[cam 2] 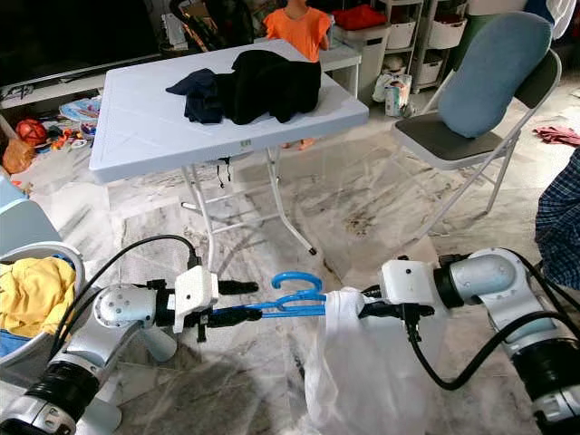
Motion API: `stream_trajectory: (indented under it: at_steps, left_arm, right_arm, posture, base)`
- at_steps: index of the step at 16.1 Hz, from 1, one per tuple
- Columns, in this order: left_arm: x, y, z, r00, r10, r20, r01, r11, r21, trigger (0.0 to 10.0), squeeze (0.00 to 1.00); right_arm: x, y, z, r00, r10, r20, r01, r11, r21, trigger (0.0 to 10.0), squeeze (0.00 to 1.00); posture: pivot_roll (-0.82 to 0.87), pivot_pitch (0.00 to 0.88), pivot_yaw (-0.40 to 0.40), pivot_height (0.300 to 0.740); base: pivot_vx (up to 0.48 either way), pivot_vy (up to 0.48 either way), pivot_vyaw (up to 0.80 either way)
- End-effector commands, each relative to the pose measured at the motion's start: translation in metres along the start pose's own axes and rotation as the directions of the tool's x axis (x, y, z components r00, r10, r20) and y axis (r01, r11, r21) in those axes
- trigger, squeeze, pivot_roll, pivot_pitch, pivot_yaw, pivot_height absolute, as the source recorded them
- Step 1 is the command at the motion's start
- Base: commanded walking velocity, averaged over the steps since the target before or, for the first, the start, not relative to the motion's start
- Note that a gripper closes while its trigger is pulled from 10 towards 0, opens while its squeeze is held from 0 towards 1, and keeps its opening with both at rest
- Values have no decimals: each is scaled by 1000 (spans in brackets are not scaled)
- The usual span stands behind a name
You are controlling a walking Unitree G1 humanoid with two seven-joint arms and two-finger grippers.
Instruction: Hang hanger
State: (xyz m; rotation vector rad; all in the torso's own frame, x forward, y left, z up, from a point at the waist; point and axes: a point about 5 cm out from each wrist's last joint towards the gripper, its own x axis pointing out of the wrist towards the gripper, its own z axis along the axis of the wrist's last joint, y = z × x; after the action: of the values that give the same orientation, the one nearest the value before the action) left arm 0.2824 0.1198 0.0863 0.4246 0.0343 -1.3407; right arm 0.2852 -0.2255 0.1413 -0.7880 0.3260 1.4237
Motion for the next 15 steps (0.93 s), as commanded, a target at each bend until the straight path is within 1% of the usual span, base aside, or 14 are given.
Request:
stream_trajectory:
  at_steps: [1,5,9,13,15]
  left_arm:
    - [0,0,-1,999,-27,-16,28,1000,9,0,0]
    - [1,-2,-3,998,-46,-30,46,999,0,0,0]
    - [2,-4,-5,997,-66,-36,65,998,-15,0,0]
    - [2,-2,-4,998,-59,-33,58,998,-14,0,0]
    - [3,-2,-4,999,-46,-27,46,999,-17,0,0]
  right_arm:
    - [-3,-8,11,1000,1,23,1,998,-59,10000,0]
    - [-3,-13,15,1000,-10,28,12,997,-78,10000,0]
    - [-1,-14,14,999,-19,31,21,996,-84,10000,0]
    - [1,-15,15,999,-32,34,35,996,-86,10000,0]
    - [5,-18,14,997,-70,39,73,993,-87,10000,0]
  posture:
    - [-192,0,73,740]
    - [-190,0,70,740]
    - [-189,0,70,740]
    - [-190,0,72,740]
    - [-190,0,72,740]
  base:
    - [0,0,0]
    - [0,0,0]
    - [0,0,0]
    - [0,0,0]
    - [0,0,0]
